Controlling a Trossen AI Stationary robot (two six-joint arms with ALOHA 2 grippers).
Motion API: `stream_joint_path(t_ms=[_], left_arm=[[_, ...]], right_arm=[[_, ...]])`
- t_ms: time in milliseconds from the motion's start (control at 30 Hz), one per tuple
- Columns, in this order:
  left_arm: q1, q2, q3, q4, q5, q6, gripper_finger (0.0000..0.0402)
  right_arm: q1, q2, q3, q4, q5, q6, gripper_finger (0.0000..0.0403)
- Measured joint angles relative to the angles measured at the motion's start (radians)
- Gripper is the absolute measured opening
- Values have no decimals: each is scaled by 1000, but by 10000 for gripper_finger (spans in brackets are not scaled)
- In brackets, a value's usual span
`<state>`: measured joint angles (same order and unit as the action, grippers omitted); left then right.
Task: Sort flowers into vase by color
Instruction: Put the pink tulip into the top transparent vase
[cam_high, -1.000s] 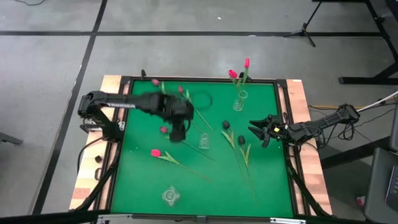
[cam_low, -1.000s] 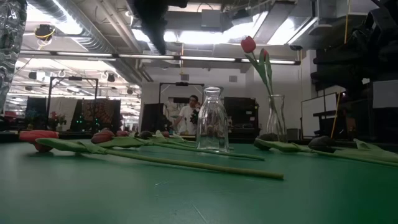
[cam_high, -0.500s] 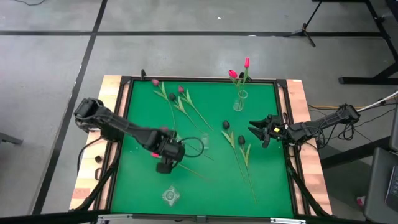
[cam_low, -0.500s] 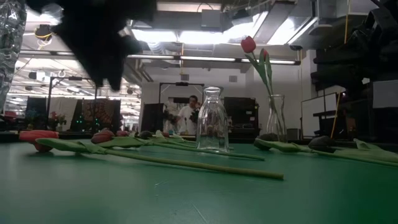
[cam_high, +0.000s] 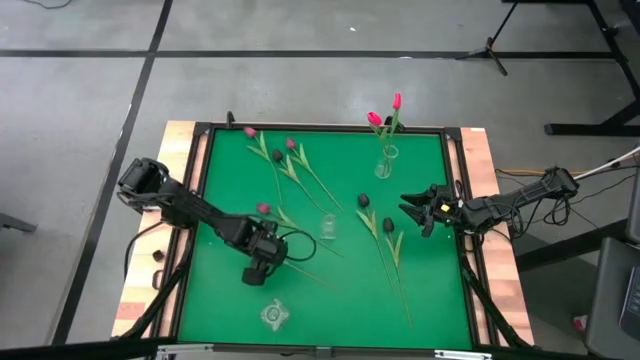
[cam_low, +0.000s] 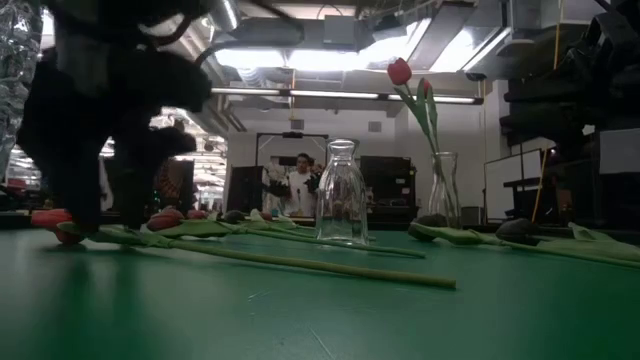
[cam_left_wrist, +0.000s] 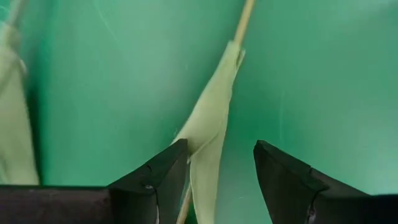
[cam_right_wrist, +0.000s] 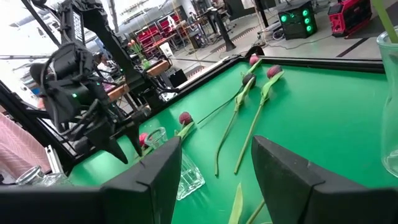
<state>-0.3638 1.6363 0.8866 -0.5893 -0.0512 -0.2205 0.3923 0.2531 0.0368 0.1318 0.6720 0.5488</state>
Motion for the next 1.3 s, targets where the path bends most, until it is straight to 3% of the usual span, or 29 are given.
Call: stream_joint_path(t_ms=[233,567,833,1300], left_arm=[[32,0,-30,-1,-8,14,159],[69,0,-29,-23,-15,-11,11],[76,0,78,-229,-25,-39,4],[75,0,511,-577,-63,15,1]], right_arm=[[0,0,0,0,1,0,193],[0,0,0,0,2,0,193],[0,0,0,0,2,-3,193],[0,0,0,65,-14,-19,193]])
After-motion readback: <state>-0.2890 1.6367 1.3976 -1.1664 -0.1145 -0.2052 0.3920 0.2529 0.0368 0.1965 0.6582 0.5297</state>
